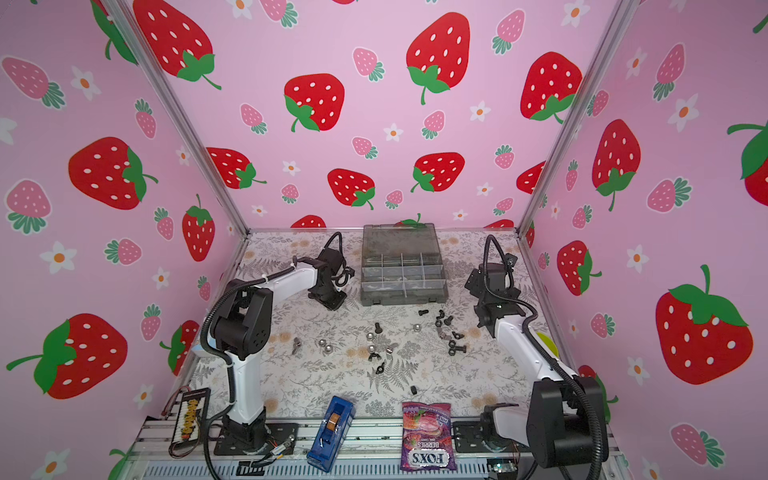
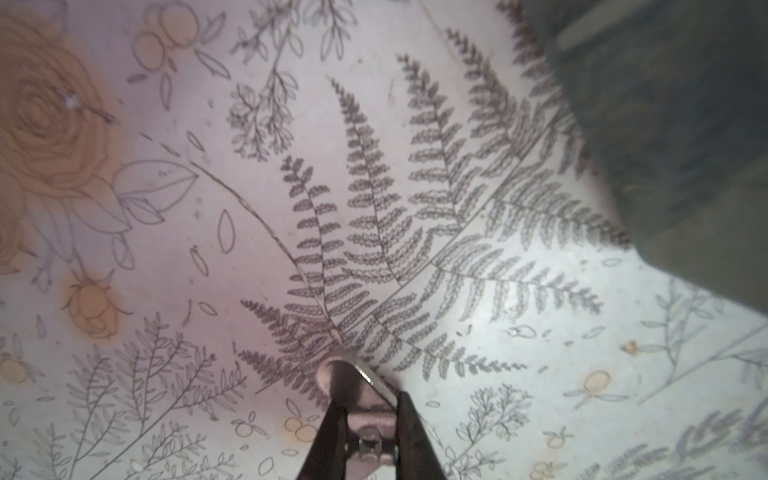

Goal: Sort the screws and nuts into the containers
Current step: 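Lift the wing nut with the left gripper and carry it over the box, then open the left gripper over a box compartment while the right gripper reaches toward the pile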

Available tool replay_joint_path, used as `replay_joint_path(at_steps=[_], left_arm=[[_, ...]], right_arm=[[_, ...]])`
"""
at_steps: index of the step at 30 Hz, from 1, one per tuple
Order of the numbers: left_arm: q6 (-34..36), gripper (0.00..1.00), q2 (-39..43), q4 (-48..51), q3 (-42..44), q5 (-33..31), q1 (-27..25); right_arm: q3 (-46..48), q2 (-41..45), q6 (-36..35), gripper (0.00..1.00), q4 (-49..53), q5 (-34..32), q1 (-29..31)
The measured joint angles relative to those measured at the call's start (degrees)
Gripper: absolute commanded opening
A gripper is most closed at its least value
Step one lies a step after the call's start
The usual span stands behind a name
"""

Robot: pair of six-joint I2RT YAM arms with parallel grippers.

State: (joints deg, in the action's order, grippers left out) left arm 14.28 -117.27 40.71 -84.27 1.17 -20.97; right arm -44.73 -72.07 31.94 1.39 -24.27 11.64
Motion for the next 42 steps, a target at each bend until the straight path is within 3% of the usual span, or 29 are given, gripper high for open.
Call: replay_joint_path(at_steps=[7,9,16,25,32,42], left_arm=[[-2.8,0.07,6.8,-0.5,1.0,0.5,-0.1],[-4.2,0.01,8.7,-1.2,1.0,0.8,-0.5],[-11.2,0.00,10.1,-2.8,-0.9,2.0,-5.3],[-16.7,0.00,5.8,-5.0,-10.0,2.5,-13.6],[-17.4,0.00,-0.1,-7.8,-14.0,2.5,-15.7],[-17.2,0.11,-7.0,-8.7,-18.1,2.4,-16.4]], right_arm=[[0.0,0.5,0.6,1.00,0.0,0.0,0.0],[0.0,1.0,0.9,1.00,0.1,0.0,0.0],[0.0,1.3,1.2,1.00,0.4,0.0,0.0],[0.0,1.5,1.9,1.00,2.0,0.2,0.0],[0.0,1.9,2.4,1.00,2.6,1.0,0.0],[0.0,1.9,2.3,1.00,3.1,2.8,0.4]])
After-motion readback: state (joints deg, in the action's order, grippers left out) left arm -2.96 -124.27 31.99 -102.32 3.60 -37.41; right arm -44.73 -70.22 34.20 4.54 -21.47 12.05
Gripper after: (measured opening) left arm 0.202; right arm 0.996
